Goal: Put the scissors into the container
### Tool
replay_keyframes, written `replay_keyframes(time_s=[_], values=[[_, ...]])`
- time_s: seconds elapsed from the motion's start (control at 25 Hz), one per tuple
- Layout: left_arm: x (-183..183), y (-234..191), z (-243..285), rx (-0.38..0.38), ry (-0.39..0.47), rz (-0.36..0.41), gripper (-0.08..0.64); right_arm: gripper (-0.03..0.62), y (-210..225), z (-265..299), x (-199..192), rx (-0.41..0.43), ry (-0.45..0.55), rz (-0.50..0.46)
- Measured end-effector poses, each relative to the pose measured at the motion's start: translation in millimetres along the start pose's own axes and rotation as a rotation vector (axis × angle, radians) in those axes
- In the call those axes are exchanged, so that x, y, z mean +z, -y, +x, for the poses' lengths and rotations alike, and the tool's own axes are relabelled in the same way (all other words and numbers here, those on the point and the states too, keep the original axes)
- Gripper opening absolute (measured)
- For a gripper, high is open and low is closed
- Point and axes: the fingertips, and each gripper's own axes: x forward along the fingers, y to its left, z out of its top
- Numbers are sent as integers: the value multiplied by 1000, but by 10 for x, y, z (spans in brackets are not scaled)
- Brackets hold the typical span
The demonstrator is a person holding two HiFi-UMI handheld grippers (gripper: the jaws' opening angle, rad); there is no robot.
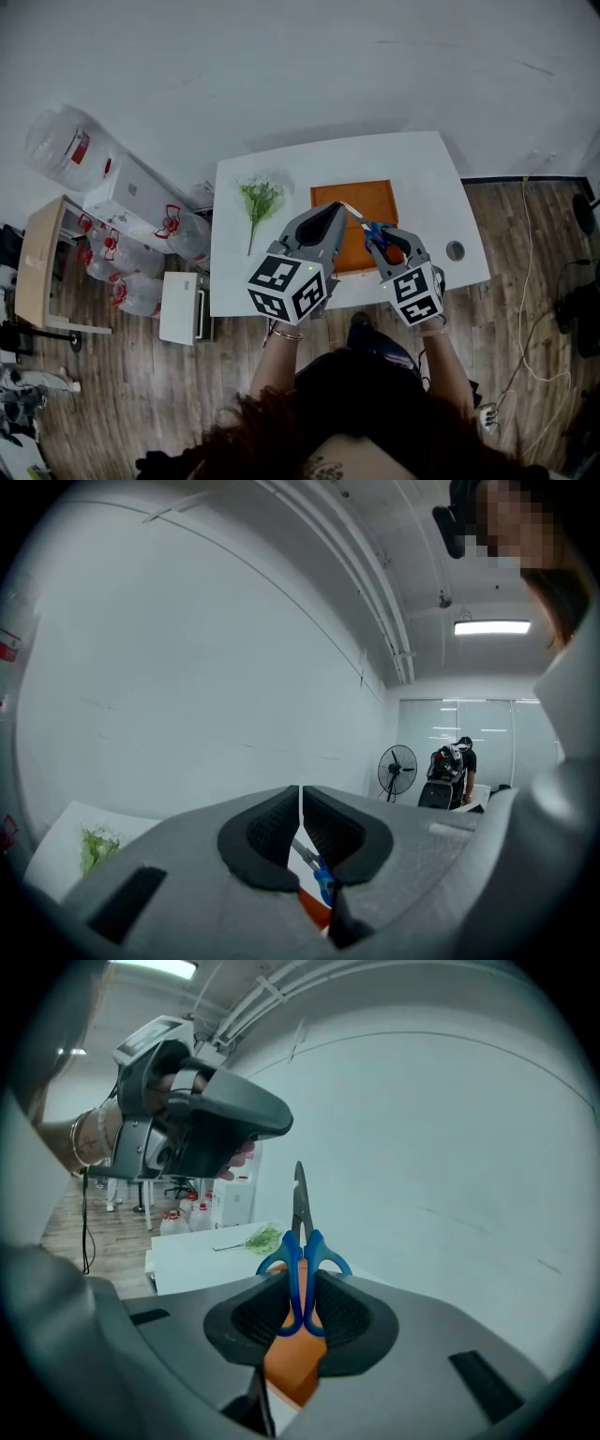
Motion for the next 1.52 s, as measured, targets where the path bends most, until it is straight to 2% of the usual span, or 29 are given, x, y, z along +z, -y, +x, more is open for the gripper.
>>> replay_keyframes(time_s=[0.84, 1.2, 1.52], values=[[-98, -421, 254, 79, -44, -19, 26, 75, -142, 757, -820, 234, -250, -301], [-157, -579, 320, 102, -57, -27, 26, 75, -233, 999, -1155, 323, -340, -406], [-127, -645, 388, 105, -60, -34, 26, 76, -305, 1160, -1405, 397, -424, -460]])
